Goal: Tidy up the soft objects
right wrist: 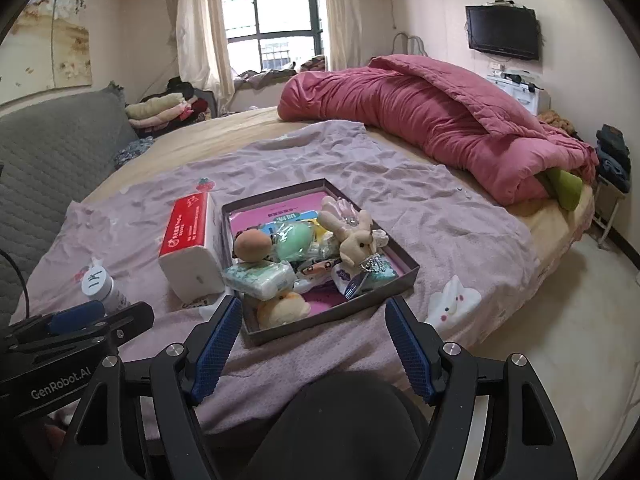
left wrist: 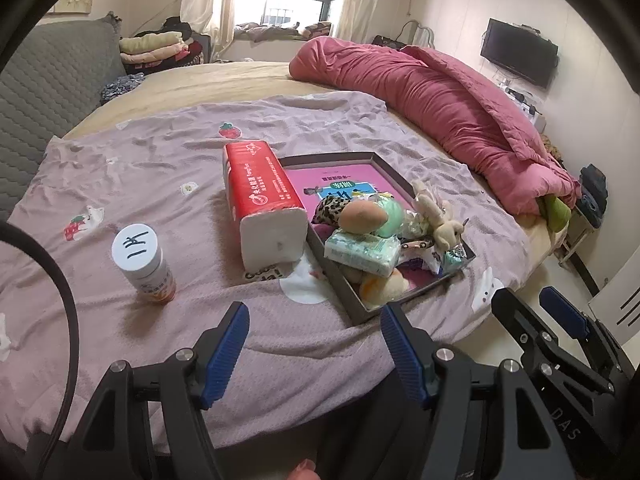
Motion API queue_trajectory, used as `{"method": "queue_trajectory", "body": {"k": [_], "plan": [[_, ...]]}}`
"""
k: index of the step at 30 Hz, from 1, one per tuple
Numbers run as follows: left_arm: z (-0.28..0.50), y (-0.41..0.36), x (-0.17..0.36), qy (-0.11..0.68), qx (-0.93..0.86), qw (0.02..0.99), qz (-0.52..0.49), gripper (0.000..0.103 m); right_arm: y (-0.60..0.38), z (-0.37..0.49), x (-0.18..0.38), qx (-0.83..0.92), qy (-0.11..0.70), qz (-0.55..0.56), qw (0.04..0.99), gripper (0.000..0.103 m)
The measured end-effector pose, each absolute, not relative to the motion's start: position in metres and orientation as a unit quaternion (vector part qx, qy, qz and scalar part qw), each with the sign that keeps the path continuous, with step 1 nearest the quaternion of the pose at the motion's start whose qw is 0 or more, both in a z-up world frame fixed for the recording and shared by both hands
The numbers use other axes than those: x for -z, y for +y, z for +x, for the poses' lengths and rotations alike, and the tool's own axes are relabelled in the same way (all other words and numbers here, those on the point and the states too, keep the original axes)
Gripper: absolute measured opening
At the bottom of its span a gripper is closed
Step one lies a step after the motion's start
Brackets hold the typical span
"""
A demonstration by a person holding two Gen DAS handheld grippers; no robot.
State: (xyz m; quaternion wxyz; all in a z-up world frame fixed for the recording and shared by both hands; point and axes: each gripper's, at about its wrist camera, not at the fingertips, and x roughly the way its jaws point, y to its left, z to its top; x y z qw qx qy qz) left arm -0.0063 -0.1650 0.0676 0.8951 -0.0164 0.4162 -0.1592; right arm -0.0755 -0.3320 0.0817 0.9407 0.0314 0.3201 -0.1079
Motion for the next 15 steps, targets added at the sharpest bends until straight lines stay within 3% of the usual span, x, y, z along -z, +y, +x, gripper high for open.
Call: {"method": "queue_trajectory", "body": {"k": [15], "plan": [[-0.0161,-0.1582,-0.0685,0.417,0.152,0.896,-0.008,0.068,-0.3292,-0.0796,-0.0795,0.102,0.329,0.027,0.938,0.075]]}}
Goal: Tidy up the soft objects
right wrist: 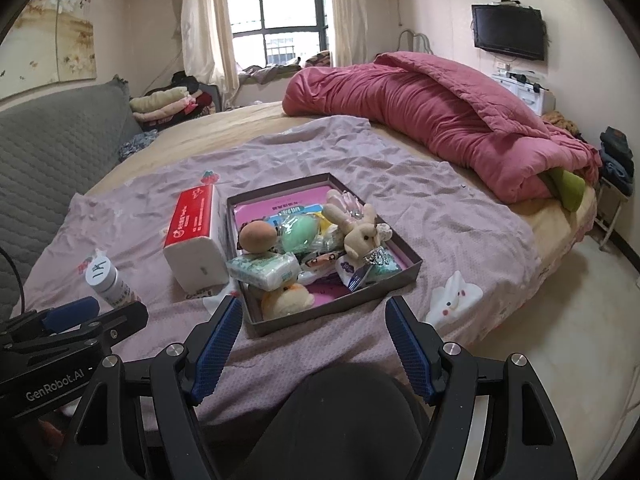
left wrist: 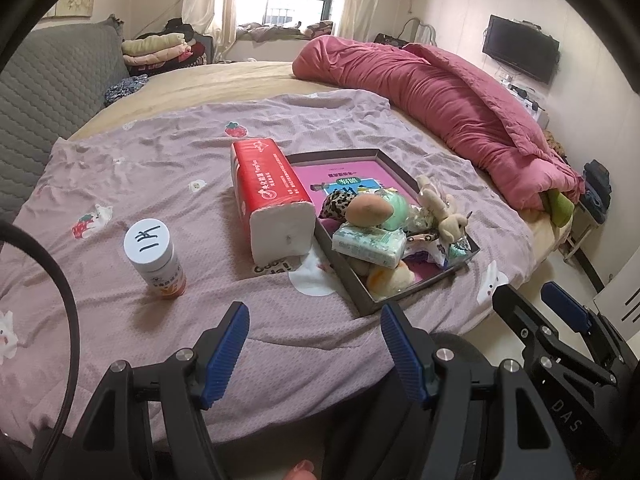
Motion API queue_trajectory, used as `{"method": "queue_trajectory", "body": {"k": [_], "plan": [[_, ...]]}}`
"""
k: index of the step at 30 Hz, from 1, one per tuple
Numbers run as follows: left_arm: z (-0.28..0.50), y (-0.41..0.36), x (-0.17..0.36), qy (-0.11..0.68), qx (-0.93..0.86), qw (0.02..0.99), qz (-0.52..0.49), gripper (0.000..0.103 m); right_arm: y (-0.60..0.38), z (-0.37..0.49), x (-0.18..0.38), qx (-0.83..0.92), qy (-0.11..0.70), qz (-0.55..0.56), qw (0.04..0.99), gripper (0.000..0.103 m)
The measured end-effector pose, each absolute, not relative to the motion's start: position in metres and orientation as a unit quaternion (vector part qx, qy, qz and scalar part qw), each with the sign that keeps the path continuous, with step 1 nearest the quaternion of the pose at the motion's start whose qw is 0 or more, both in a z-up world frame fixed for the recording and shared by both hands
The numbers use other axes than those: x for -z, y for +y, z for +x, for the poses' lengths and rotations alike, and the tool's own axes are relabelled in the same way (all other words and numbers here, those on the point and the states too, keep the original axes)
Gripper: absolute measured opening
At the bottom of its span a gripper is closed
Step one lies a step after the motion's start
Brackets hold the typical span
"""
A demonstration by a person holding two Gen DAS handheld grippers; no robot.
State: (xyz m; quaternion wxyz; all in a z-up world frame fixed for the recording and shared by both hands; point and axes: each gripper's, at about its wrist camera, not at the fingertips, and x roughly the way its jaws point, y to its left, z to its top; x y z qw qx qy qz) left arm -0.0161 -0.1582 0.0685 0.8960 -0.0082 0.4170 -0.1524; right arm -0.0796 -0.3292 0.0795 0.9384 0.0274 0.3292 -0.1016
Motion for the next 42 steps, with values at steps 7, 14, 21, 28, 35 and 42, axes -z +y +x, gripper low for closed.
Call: {"method": "queue_trajectory", "body": {"k": [7,14,21,28,35,42], "plan": [[-0.0166,-0.1562,-0.0675,0.419,0.150,0.895,-0.006,0.068,-0.3293,-0.0799,-0.0781,0.100,0.332,0.028,0.938,0.075],[-0.0175,-0.1565,-0.0674,0.419,0.148,0.896,-0.002,0.068,-0.3294,-0.0795,-0.0781,0.101,0.335,0.030,0.936,0.075],[-0.0178,-0.1566,-0.0676,0.418,0.147,0.896,0.000,0.068,-0.3279,-0.0801,-0.0774,0.098,0.337,0.028,0.936,0.075],[-0.0178,-0.1563,-0.0670,0.420,0.146,0.896,-0.001,0.068,-0.3274,-0.0786,-0.0751,0.097,0.340,0.029,0.935,0.075],[-0.0178,-0.1533,-0.0632,0.424,0.144,0.894,0.000,0.068,-0.3282,-0.0787,-0.0745,0.097,0.341,0.029,0.935,0.075],[-0.0177,-0.1519,-0.0610,0.426,0.143,0.893,0.001,0.068,-0.3298,-0.0787,-0.0738,0.100,0.343,0.032,0.934,0.075]]}}
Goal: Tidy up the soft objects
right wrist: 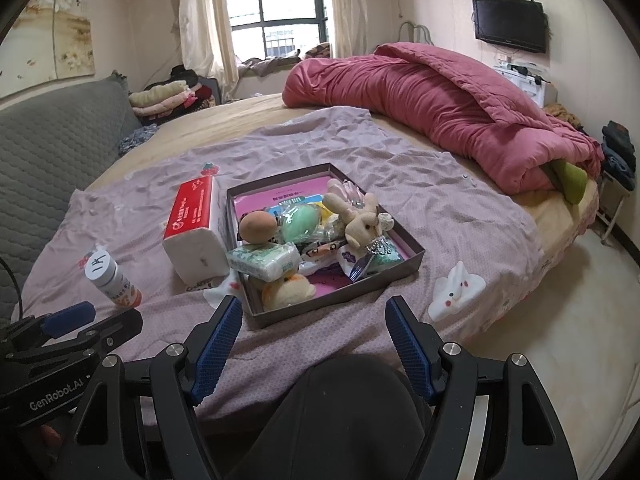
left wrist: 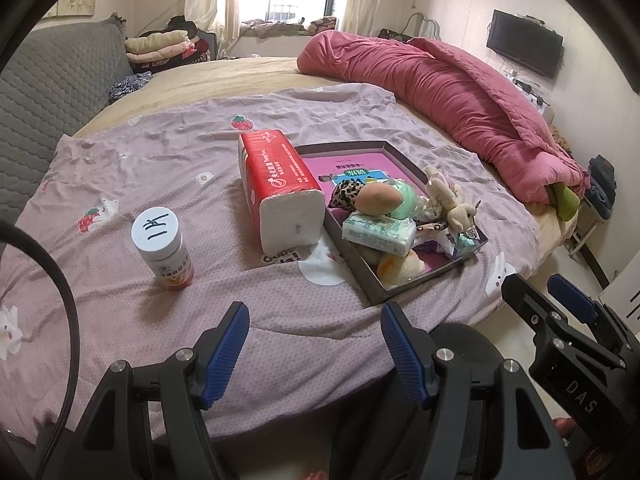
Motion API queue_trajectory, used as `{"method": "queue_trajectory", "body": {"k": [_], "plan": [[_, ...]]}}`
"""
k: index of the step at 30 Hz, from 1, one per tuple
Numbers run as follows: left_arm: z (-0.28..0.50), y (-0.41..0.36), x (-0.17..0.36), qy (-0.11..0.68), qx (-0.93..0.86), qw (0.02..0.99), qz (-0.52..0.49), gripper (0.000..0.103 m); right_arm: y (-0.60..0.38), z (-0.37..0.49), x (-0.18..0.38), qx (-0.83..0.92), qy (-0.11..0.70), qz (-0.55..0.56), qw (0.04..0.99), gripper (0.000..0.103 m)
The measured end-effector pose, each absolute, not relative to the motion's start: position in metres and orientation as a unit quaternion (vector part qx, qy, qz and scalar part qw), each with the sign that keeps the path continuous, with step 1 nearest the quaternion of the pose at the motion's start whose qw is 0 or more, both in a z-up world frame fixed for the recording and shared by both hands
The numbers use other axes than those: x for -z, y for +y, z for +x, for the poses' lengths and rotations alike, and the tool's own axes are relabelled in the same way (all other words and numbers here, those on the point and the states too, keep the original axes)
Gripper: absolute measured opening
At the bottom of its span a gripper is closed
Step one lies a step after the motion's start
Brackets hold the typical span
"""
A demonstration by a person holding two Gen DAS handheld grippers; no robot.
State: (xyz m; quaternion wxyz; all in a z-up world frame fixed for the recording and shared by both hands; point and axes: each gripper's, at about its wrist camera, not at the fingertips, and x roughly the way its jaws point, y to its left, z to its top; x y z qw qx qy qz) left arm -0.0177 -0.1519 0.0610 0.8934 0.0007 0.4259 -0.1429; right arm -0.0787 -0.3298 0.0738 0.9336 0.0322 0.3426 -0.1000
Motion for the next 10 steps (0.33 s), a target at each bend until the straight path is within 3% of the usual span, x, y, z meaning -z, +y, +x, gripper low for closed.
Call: {"method": "queue_trajectory", "body": {"k": [10], "plan": [[-0.018,-0.132,-0.055,0.429,0.140,0.892,-0.019,0.068,-0.317,-0.073,-0.075,0.095,0.346,0.012,0.934,0.075]]}}
